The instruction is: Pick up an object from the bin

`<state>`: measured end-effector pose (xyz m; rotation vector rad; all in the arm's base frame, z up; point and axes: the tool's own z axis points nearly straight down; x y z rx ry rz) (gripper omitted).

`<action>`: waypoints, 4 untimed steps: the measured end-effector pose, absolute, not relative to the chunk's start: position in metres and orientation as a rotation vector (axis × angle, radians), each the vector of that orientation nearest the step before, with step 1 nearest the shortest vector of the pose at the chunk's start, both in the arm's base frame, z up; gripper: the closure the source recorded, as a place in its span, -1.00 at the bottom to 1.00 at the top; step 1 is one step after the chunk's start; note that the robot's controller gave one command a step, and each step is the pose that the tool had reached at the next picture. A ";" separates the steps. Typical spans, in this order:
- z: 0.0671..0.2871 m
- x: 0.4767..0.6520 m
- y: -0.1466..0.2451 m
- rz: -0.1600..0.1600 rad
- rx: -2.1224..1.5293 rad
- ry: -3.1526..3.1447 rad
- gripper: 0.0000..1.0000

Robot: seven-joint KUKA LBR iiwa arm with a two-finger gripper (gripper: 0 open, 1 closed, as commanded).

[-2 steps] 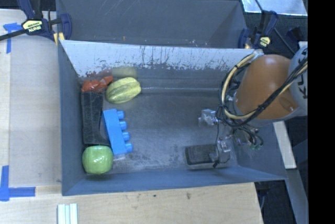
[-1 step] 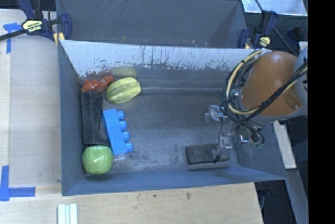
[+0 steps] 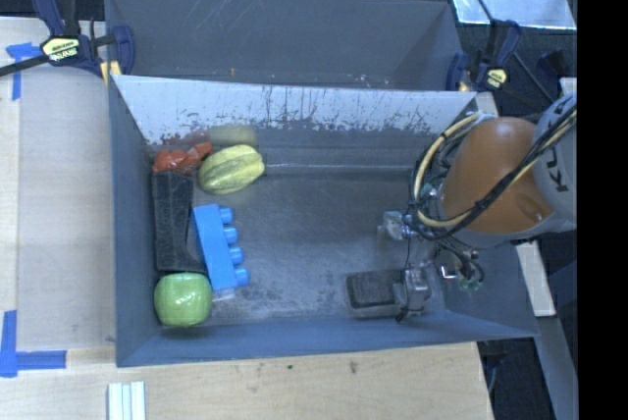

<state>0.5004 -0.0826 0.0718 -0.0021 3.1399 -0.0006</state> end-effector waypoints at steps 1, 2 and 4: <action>0.072 0.493 -0.087 0.000 0.069 3.135 1.00; 0.072 0.493 -0.087 0.000 0.068 3.135 1.00; 0.092 0.491 -0.086 0.001 0.068 3.139 1.00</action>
Offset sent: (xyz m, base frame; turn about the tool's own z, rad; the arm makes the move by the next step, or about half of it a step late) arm 0.0000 0.0000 0.0000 0.0000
